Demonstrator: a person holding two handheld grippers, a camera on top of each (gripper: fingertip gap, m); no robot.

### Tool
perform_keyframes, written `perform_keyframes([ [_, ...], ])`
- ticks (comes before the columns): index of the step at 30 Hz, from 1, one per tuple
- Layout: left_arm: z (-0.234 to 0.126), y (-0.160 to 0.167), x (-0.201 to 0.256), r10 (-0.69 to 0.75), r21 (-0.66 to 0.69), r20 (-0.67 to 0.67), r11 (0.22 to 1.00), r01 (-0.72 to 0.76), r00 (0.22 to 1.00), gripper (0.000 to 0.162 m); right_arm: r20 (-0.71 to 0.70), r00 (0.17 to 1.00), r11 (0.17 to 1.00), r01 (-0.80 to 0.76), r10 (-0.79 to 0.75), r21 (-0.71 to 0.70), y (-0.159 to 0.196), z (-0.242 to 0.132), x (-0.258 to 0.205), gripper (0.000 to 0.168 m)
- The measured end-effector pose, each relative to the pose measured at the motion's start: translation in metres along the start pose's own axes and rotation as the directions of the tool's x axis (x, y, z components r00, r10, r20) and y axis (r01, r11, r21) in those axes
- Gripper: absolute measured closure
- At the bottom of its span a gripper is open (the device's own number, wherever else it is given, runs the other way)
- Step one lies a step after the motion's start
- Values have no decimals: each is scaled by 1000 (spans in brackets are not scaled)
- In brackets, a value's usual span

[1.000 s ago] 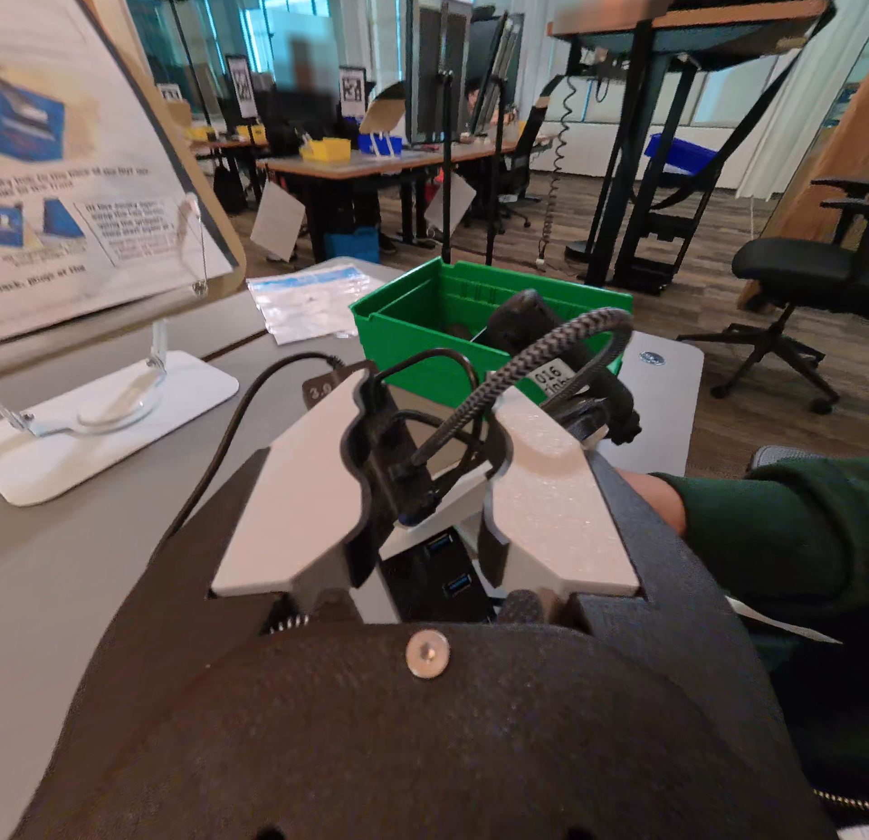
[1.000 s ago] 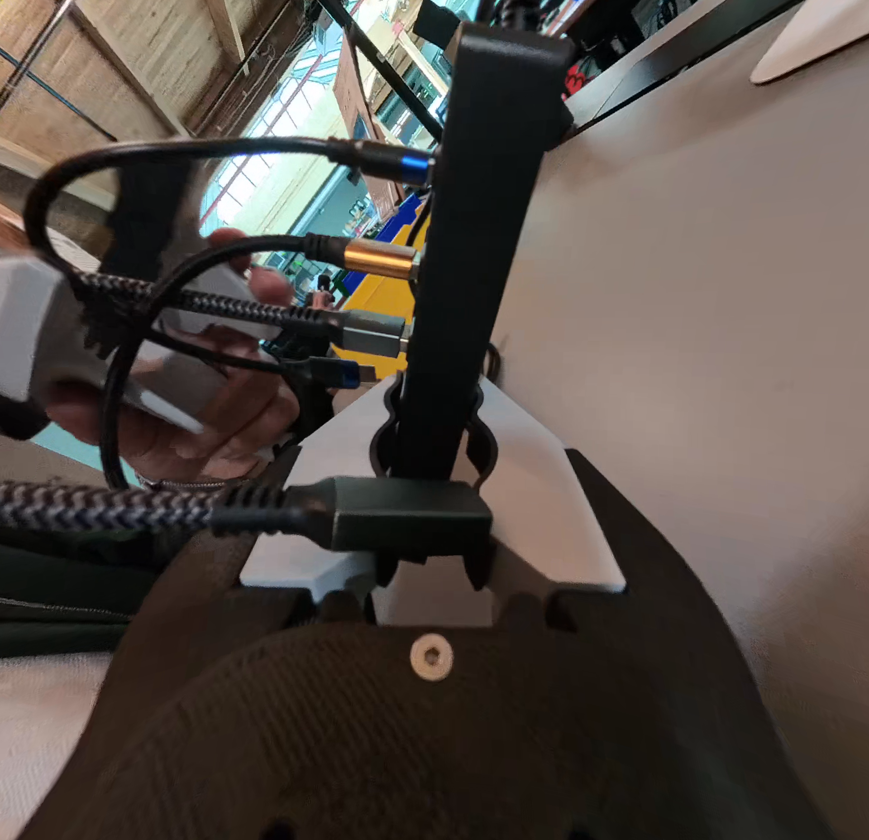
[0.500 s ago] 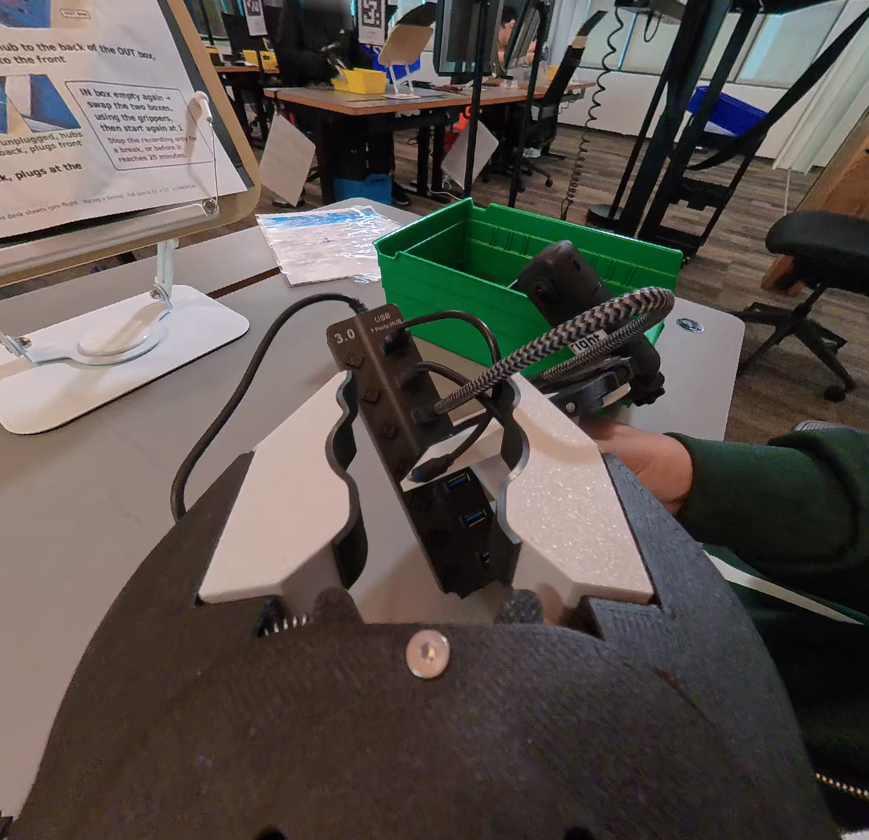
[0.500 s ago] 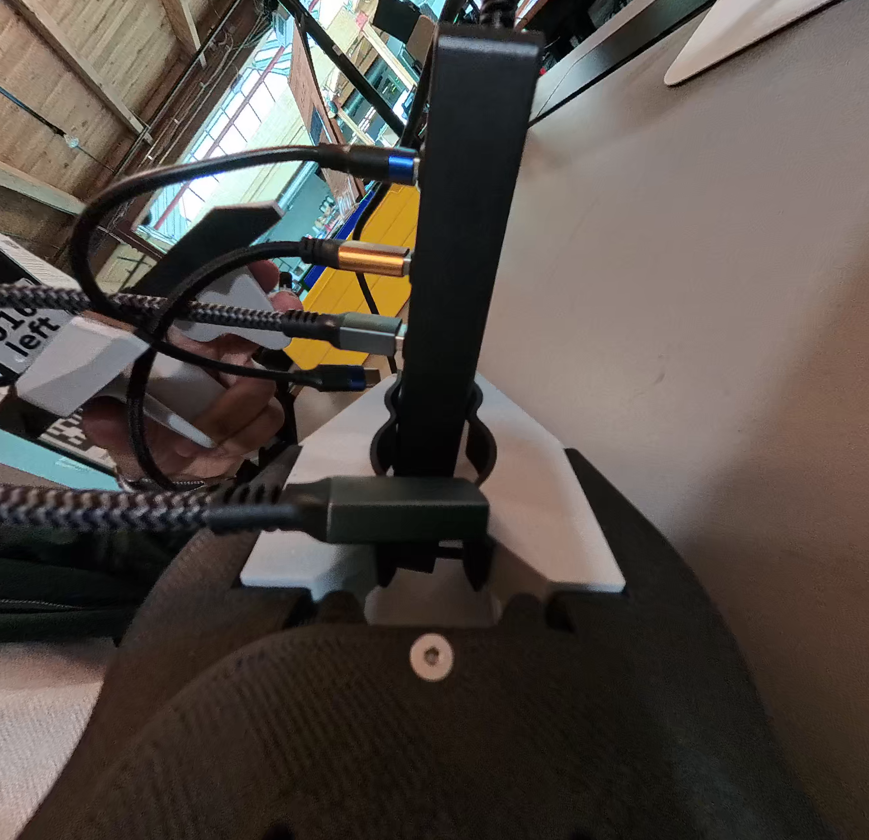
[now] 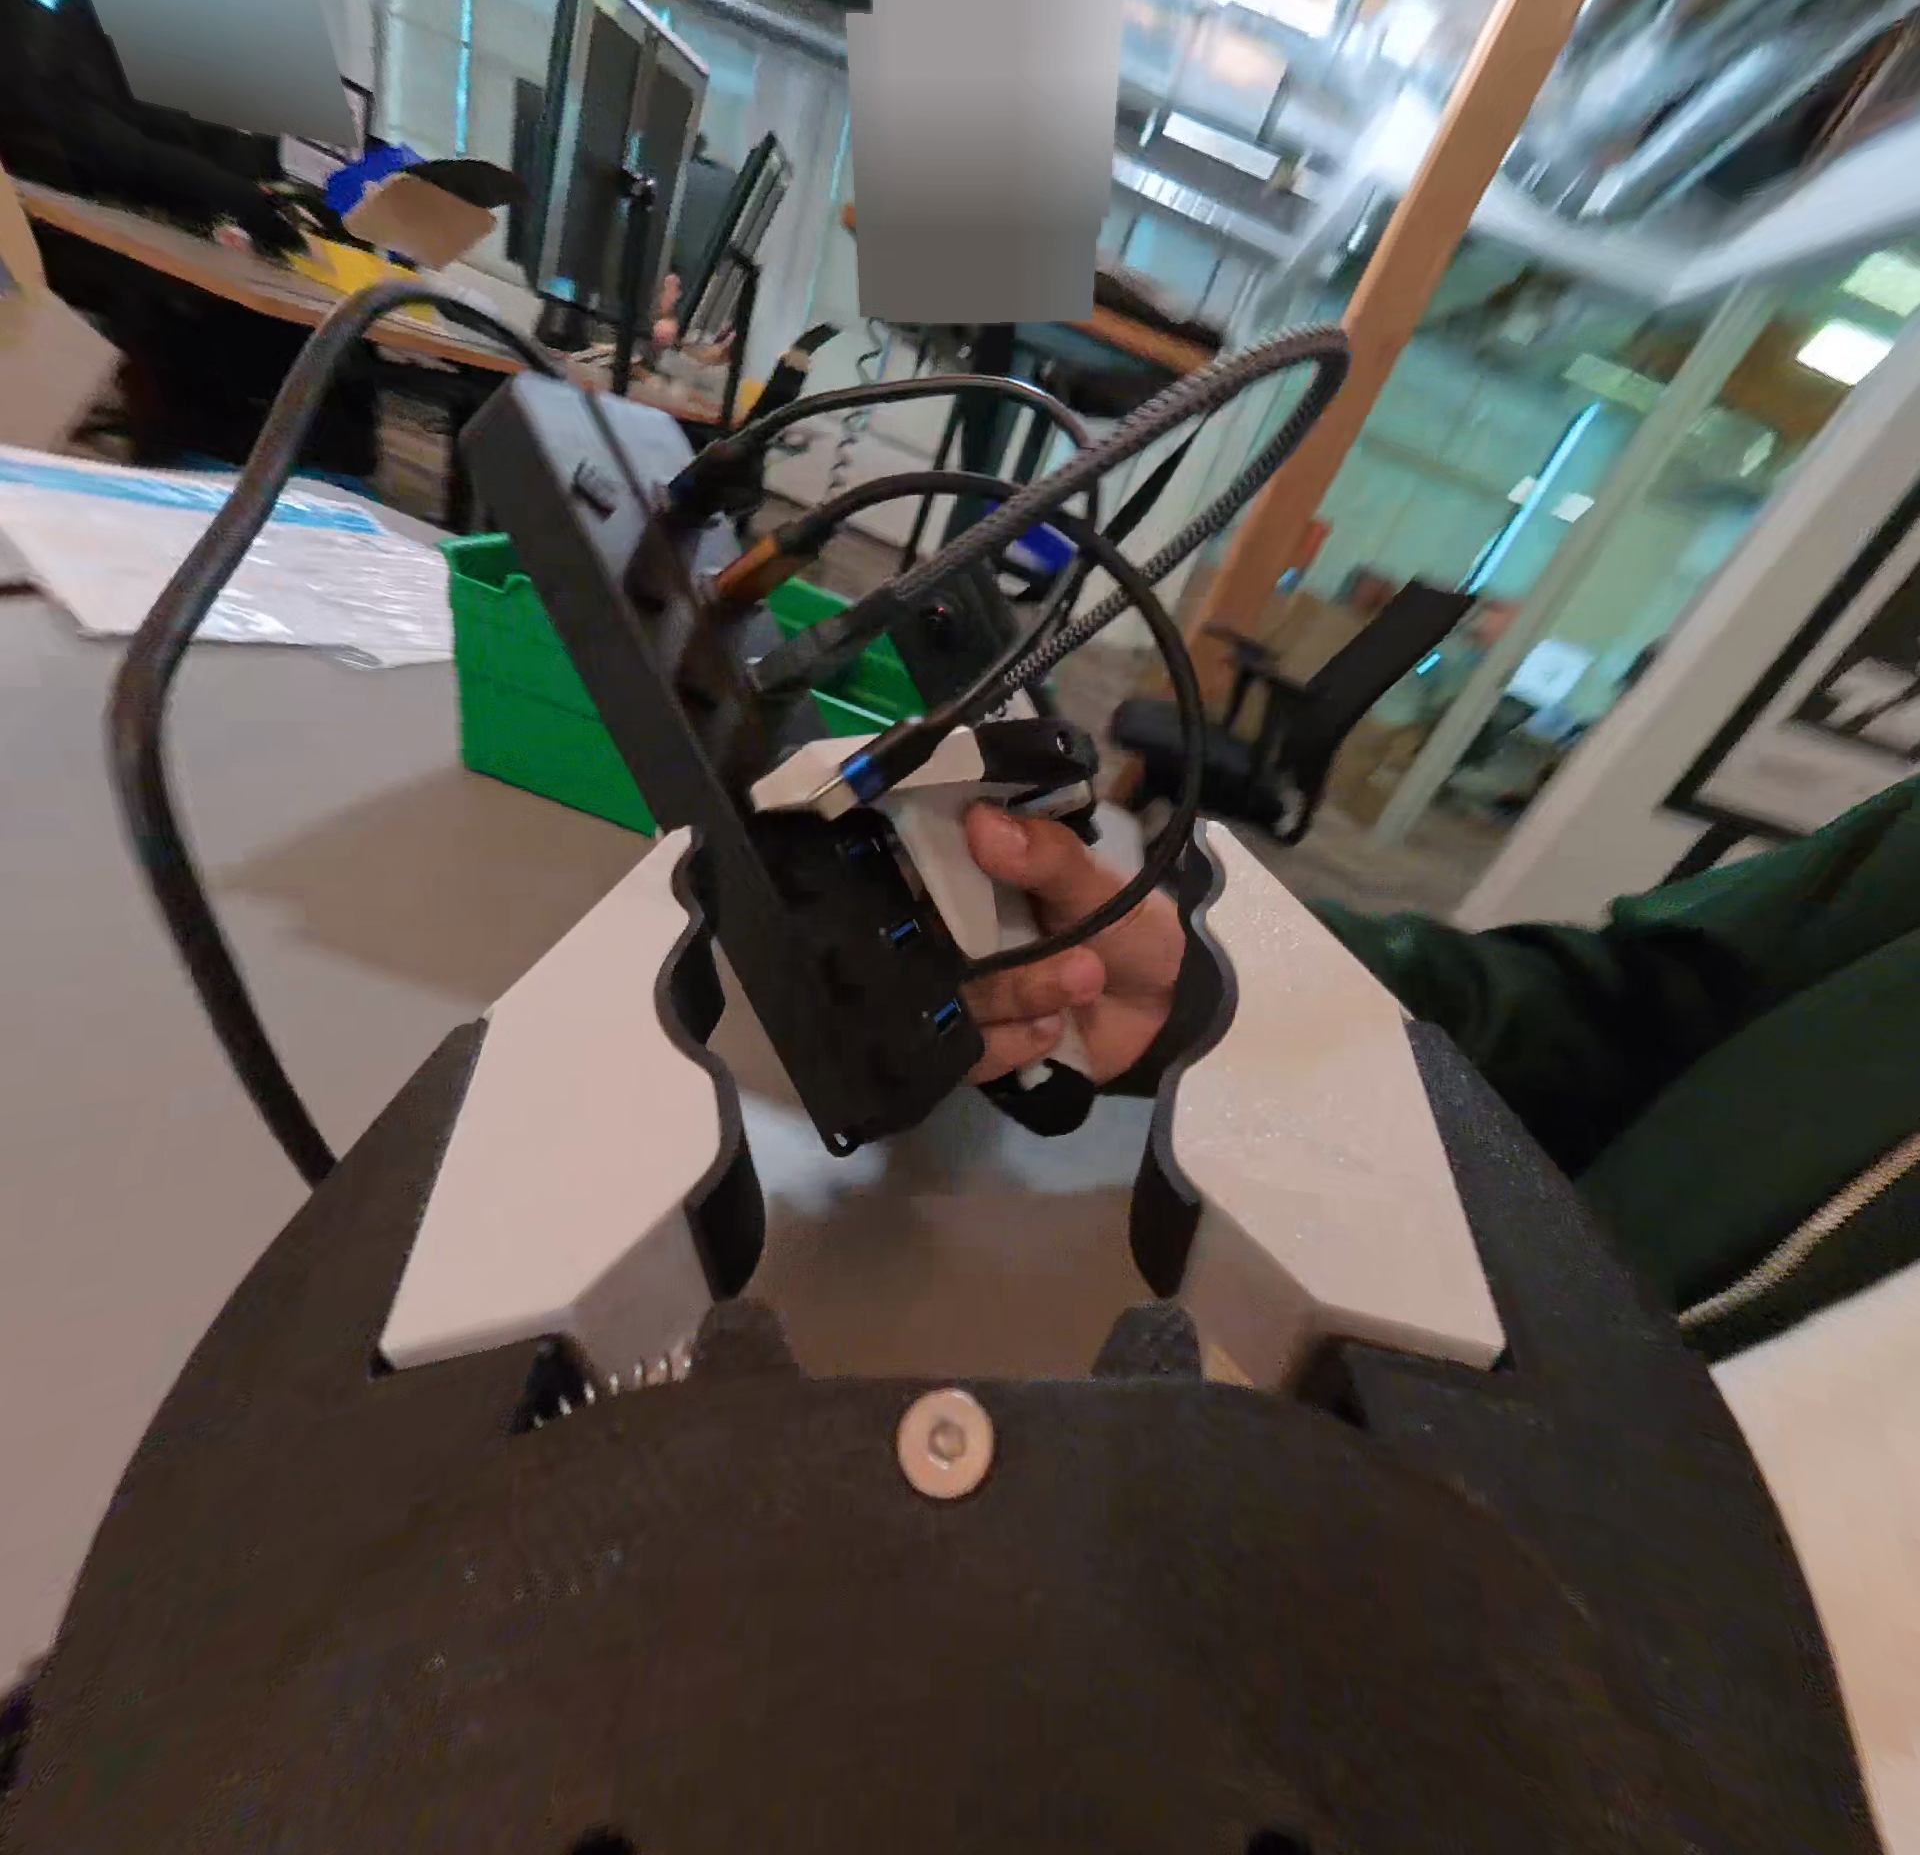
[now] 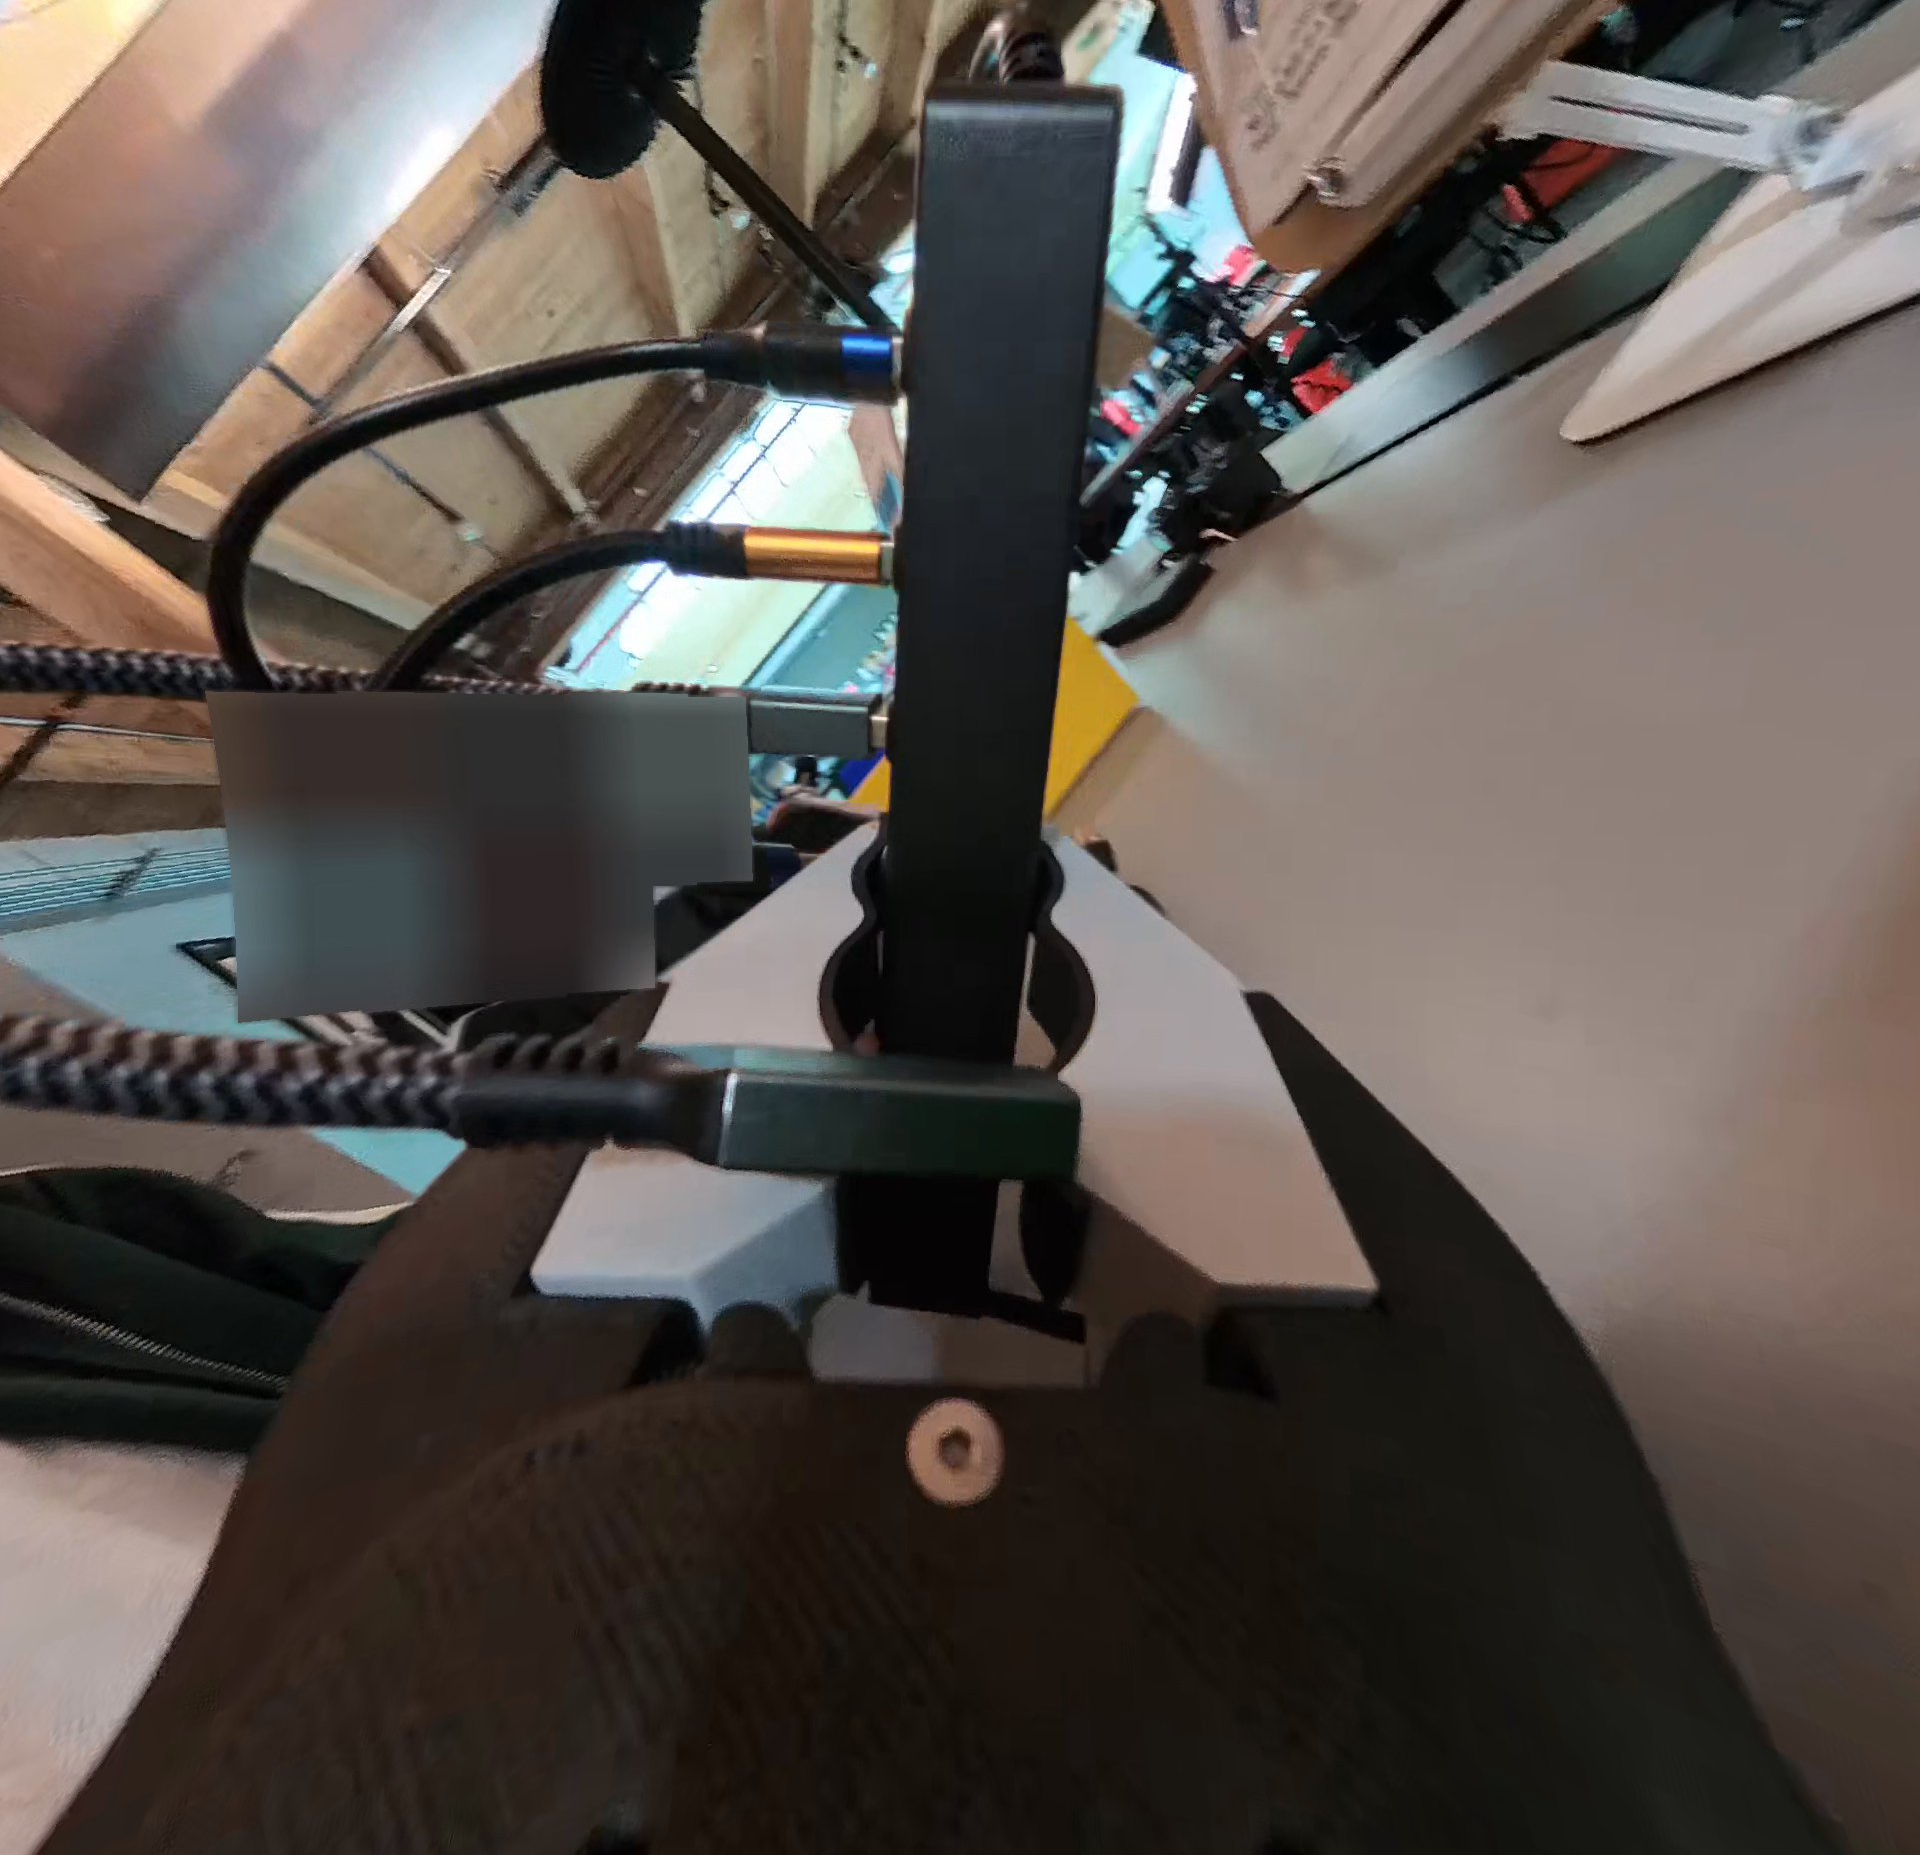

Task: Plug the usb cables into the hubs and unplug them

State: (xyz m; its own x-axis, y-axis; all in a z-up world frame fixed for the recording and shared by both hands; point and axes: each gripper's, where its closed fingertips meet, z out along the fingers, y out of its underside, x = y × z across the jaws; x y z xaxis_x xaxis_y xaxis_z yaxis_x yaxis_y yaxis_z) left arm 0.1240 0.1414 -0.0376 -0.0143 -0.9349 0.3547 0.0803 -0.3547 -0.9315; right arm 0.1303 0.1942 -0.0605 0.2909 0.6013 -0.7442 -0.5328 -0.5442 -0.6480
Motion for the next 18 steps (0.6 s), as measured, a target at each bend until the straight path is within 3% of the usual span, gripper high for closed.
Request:
perform_keyframes([
  [2, -7, -5, -4, -105, 56, -53, 993, 108, 993, 73, 70, 998, 1000, 4, -4, -1, 0, 3, -13, 145],
  [5, -22, -18, -18, -229, 162, -100, 956, 243, 968, 88, 180, 984, 999, 20, -14, -29, 6, 6, -32, 146],
  [10, -41, -32, -29, -435, 197, -292, 844, 498, 852, 94, 349, 937, 989, 53, -3, -136, 29, 12, -66, 145],
  [15, -34, -19, -9, -423, 88, -360, 872, 481, 832, 90, 516, 838, 964, -44, 179, -262, 53, 13, -96, 145],
  [18, -33, -18, 0, -435, 61, -412, 864, 500, 801, 89, 541, 799, 940, -85, 262, -330, 63, 13, -103, 145],
])
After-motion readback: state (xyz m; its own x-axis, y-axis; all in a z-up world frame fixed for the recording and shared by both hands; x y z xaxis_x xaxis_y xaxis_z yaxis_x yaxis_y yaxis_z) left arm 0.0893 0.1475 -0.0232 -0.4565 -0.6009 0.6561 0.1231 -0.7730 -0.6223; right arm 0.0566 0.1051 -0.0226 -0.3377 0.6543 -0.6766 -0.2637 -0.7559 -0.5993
